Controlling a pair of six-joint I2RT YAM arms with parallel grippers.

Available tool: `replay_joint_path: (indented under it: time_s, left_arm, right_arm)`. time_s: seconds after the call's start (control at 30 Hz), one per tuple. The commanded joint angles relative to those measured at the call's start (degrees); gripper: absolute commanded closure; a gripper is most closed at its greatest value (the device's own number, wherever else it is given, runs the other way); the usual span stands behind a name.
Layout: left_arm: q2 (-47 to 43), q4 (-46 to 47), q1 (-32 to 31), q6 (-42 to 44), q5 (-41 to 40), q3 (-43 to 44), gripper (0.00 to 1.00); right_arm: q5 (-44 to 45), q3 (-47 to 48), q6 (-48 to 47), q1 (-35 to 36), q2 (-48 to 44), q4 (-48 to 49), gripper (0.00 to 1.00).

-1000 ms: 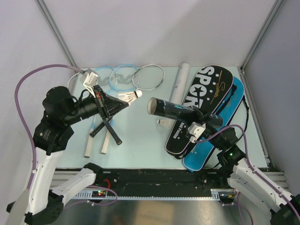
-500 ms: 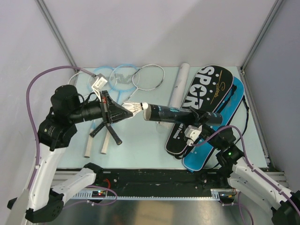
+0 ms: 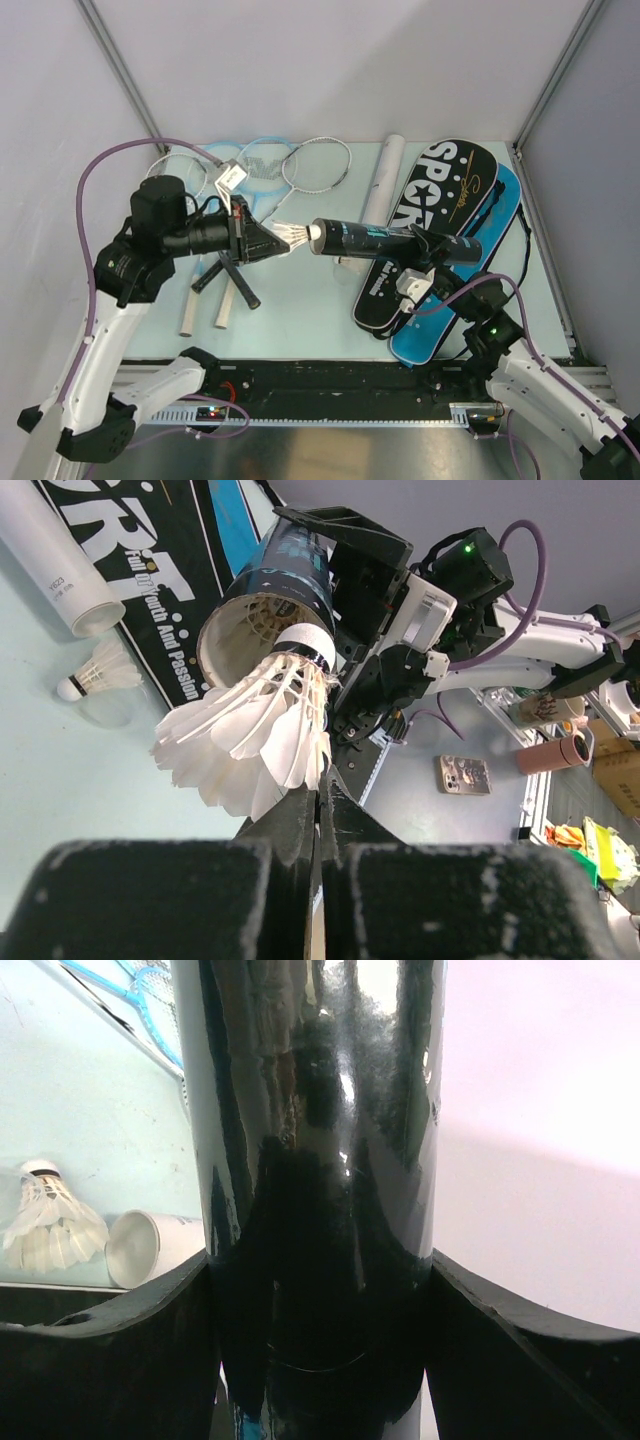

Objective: Pack up the badminton gear
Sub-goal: Place the shuttlecock at the shuttle tube.

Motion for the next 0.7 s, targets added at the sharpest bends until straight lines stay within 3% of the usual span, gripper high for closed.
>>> replay_joint_path:
  time_s: [0.0, 0.67]
  left_arm:
    - [0.3, -0.33, -1.0, 1.31, -0.56, -0.5, 1.0]
    - [11.3, -1.15, -6.8, 1.33, -3.48, 3.68, 0.98]
  right_arm:
    - [0.7, 3.87, -1.72, 0.43, -0.8, 2.45, 0.64]
    - [3.44, 5.68, -5.22, 6.52, 4.56, 1.3, 0.66]
